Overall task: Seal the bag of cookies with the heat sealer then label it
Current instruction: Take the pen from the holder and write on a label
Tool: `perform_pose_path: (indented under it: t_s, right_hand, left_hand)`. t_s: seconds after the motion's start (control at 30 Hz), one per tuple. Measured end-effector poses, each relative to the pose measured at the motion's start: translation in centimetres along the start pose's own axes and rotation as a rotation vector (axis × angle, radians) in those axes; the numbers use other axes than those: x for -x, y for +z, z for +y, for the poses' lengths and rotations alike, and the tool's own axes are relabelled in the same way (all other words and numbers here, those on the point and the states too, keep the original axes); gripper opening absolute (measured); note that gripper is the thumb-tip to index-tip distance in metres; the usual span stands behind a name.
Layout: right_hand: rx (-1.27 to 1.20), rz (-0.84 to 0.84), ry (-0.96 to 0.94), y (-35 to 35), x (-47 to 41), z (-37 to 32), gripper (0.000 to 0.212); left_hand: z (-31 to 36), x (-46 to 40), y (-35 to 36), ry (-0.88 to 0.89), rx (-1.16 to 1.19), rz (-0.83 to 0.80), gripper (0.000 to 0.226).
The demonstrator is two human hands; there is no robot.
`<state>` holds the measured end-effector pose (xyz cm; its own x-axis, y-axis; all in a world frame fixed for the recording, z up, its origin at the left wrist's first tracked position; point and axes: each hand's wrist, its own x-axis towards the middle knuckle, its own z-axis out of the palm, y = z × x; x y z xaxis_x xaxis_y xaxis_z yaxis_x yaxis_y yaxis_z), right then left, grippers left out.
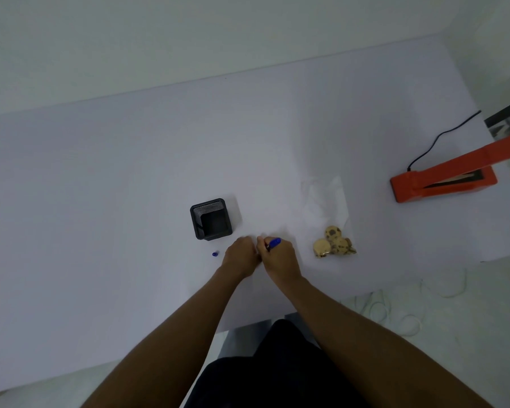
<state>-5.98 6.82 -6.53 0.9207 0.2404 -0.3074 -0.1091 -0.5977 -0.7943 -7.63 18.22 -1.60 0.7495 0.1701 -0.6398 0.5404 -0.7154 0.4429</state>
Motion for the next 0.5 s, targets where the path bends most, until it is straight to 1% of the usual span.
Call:
perform_pose_path:
  t_s: [0.33, 0.5]
  right_hand:
    - [0.006, 0.037, 0.013, -0.38, -0.10, 0.04, 0.048]
    - [0.026, 0.020, 0.025, -0.22, -0.25, 0.00, 0.045]
  left_hand:
    - [0.03, -0.05, 0.12, -0.007, 0.010, 0.014, 0.020]
    - [-0.01, -0.12, 0.13, -0.010, 0.010, 0.020, 0.021]
